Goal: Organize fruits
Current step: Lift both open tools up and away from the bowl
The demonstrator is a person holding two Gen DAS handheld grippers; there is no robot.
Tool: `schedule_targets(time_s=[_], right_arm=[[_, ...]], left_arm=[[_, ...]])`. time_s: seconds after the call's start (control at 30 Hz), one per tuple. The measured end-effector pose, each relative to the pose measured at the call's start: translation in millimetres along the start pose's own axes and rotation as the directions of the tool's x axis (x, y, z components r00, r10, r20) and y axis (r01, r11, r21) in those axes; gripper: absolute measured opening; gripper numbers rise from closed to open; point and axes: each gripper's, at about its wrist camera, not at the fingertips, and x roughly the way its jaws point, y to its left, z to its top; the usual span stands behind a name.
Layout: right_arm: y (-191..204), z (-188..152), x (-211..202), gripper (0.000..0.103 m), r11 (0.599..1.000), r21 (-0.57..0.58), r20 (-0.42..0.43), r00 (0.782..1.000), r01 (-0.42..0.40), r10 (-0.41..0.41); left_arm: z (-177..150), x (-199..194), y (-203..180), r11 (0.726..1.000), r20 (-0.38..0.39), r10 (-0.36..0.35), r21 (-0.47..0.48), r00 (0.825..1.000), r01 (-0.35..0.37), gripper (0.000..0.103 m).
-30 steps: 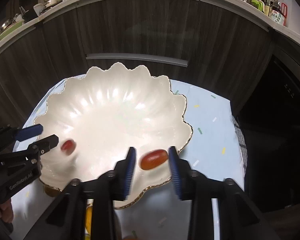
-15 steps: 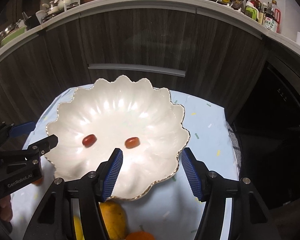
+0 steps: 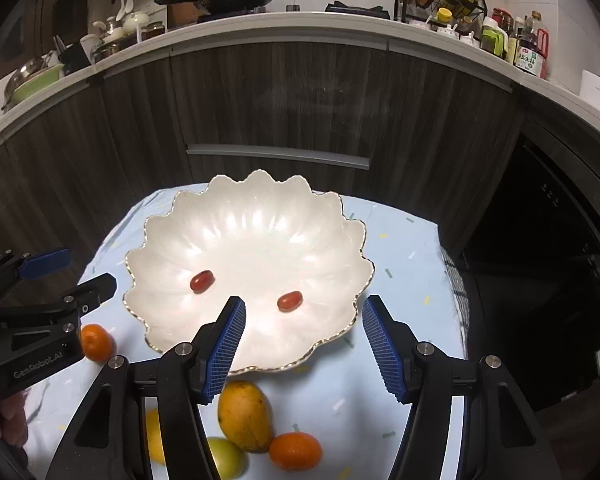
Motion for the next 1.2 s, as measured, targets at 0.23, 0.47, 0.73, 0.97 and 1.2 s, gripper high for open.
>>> schedule_targets(time_s=[0.23, 0.47, 0.73, 0.97, 1.2], right_arm=[[0, -5, -15, 0.062, 1.000, 0.006, 0.013, 1.000, 0.003, -0.003], [-2, -14, -26, 0.062, 1.000, 0.015, 0.018, 1.000, 0.000, 0.000], [-3, -29, -34, 0.062, 1.000, 0.022, 0.010, 1.000, -0.001, 0.001], [-4, -47, -38, 0.062, 0.999, 0.039, -0.012, 1.000, -0.003, 0.004], [-7, -66, -40, 0.062, 0.999, 0.055, -0.037, 0.999, 0.003, -0.001]], left_arm=[[-7, -15, -2, 1.000, 0.018, -0.003, 0.009, 1.000, 0.003, 0.065], [-17, -25, -8, 1.000, 0.022, -0.009, 0.015, 1.000, 0.009, 0.065], [-32, -33, -13, 1.000, 0.023, -0.007, 0.029, 1.000, 0.006, 0.065], [-48, -37, -19, 0.999, 0.021, -0.011, 0.052, 1.000, 0.010, 0.065], [-64, -35, -27, 0.996, -0.001, -0.032, 0.082, 0.999, 0.032, 0.065]])
